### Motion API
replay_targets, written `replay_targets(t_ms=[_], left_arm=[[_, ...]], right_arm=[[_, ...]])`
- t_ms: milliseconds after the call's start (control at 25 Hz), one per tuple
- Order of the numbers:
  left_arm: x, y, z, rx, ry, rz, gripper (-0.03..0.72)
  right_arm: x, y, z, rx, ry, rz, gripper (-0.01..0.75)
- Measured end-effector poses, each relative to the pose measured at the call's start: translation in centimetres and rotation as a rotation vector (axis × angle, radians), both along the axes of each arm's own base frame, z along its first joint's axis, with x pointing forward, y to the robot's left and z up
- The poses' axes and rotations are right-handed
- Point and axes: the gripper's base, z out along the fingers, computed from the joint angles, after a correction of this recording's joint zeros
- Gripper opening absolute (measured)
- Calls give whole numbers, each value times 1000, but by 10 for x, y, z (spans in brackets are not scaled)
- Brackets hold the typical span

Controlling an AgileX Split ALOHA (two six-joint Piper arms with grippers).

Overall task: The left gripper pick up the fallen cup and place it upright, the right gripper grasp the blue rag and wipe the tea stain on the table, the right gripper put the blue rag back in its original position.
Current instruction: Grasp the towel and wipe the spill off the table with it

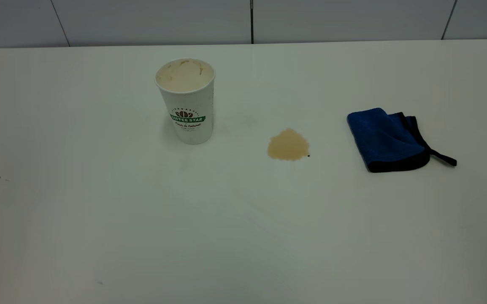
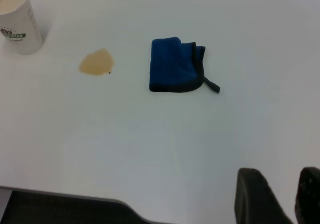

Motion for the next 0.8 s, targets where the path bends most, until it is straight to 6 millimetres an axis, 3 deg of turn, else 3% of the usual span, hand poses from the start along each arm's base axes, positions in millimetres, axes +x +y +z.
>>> replay_targets(t_ms=[200,800], left_arm=[[-35,8,-21,-40,-54,15,486],[-81,21,-16,-162,-421,55,489]], right_arm=[[0,0,0,0,0,0,239],[0,0,0,0,0,0,239]])
